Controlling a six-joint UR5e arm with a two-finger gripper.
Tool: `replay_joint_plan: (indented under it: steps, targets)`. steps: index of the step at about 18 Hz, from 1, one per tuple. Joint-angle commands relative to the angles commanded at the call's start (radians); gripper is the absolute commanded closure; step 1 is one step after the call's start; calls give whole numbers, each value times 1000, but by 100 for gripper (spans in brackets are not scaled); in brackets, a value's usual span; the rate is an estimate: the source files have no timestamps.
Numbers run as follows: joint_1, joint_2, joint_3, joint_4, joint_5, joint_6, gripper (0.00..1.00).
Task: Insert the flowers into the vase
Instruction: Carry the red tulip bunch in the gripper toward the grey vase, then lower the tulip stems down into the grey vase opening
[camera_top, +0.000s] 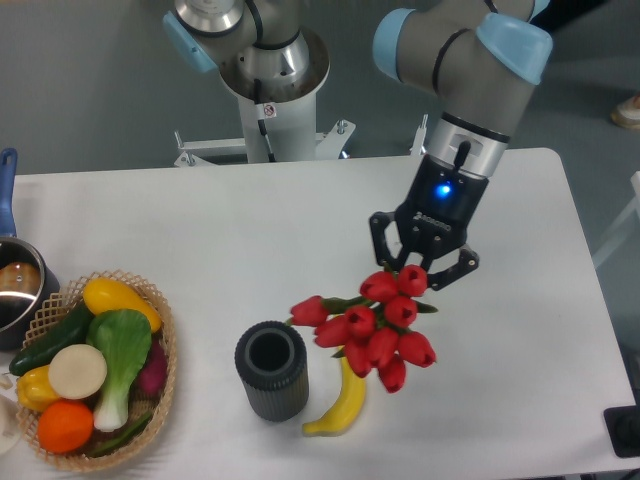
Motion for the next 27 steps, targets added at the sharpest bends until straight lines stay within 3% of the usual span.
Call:
replay_joint_plan:
  steps: [4, 9, 13, 19, 27]
  targets:
    - [8, -8, 6, 101, -203, -25, 100]
    - [3, -17, 9, 135, -355, -17, 100]
    - [-29, -32, 8, 149, -389, -3, 100]
    - [-75, -101, 9, 170, -441, 104, 100]
    - [-86, -94, -54, 170, -439, 106, 100]
